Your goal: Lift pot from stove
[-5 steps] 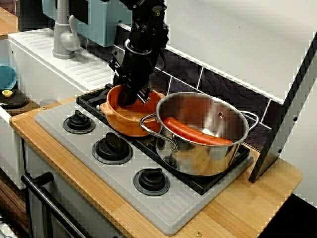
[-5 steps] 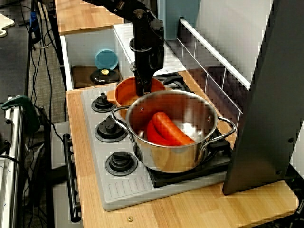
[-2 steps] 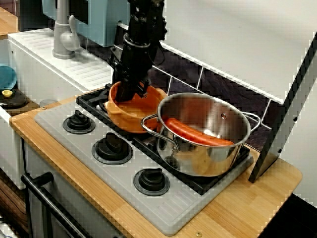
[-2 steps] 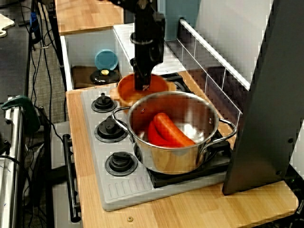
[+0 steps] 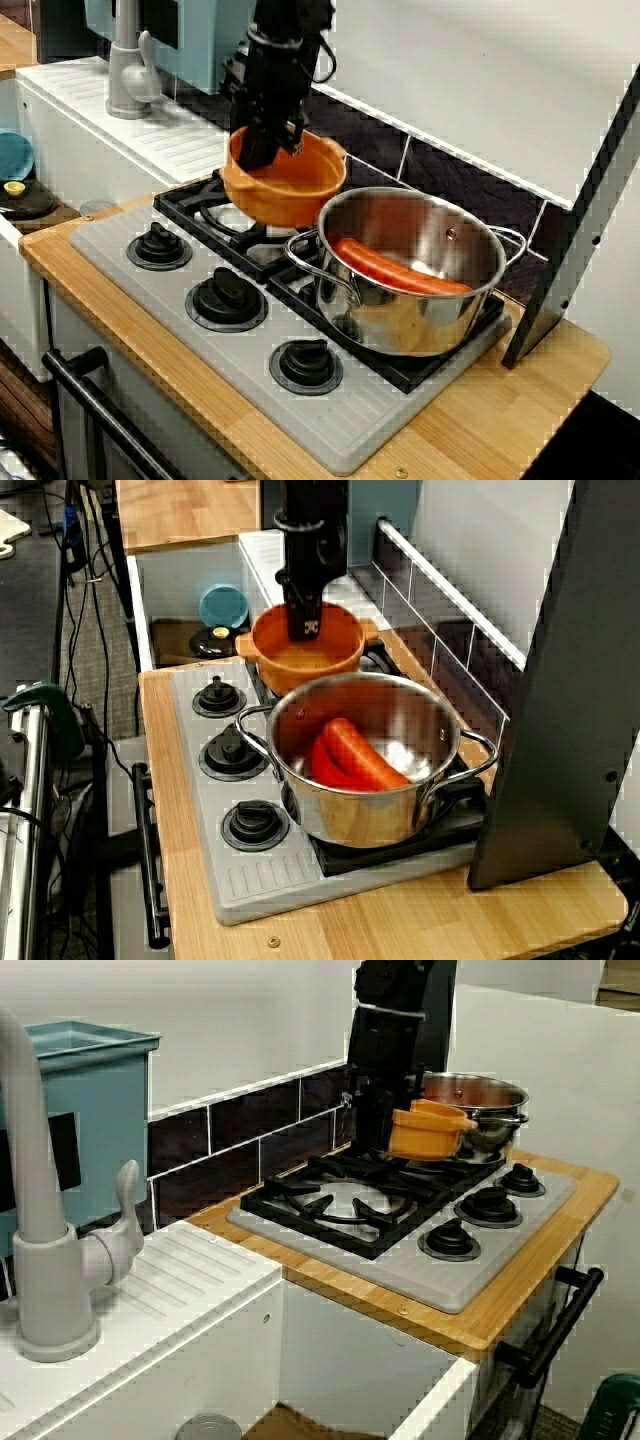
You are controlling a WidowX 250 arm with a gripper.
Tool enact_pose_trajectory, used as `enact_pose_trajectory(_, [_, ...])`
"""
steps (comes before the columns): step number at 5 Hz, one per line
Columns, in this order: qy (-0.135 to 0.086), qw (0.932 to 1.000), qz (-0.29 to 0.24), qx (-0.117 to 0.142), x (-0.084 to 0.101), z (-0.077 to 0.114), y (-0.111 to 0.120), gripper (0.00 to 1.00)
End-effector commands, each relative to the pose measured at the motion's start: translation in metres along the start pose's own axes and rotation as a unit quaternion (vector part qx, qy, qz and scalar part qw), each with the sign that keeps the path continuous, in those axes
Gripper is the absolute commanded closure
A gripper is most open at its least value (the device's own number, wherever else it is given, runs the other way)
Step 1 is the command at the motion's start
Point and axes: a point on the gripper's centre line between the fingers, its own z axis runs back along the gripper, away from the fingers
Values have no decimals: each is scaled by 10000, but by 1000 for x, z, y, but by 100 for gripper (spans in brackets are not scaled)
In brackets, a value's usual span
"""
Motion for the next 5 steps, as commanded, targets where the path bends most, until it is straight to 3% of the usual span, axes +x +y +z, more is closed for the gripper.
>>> enact_pose_trajectory(1, [-427,9991,-20,-46,5,44,4,100])
enact_pose_trajectory(3, [-451,9987,11,-224,5,66,8,100])
enact_pose_trajectory(5, [-472,9985,28,-276,4,76,8,100])
